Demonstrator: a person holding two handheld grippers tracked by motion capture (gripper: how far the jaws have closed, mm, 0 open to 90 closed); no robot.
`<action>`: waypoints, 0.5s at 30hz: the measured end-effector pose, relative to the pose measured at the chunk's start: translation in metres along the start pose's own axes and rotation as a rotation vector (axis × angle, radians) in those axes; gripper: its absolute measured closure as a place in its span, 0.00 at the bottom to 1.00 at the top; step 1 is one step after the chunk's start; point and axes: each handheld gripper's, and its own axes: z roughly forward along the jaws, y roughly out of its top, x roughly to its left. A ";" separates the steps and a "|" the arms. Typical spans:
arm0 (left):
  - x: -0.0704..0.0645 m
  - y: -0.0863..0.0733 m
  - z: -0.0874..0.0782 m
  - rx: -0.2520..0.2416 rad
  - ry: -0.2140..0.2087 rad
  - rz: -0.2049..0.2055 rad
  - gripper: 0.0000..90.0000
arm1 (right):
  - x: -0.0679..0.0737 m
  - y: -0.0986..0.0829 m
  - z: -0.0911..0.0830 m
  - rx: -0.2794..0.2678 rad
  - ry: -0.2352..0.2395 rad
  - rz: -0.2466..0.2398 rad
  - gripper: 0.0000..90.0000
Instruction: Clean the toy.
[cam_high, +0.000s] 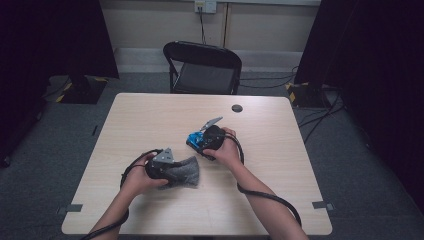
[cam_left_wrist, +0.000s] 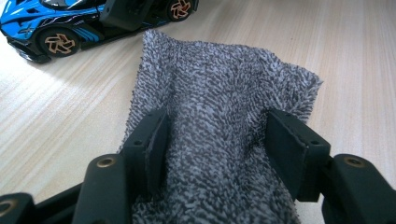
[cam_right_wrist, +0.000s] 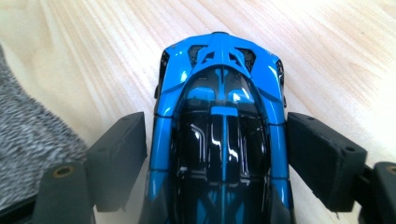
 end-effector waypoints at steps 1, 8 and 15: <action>0.000 0.000 0.000 0.000 -0.001 0.000 0.44 | 0.000 0.000 0.002 0.003 -0.001 0.004 0.24; 0.000 0.000 0.000 0.000 -0.002 0.001 0.44 | -0.002 -0.002 0.008 0.043 0.005 0.033 0.25; 0.000 0.000 0.000 0.002 0.003 0.005 0.44 | 0.000 -0.001 0.007 0.052 -0.014 0.050 0.29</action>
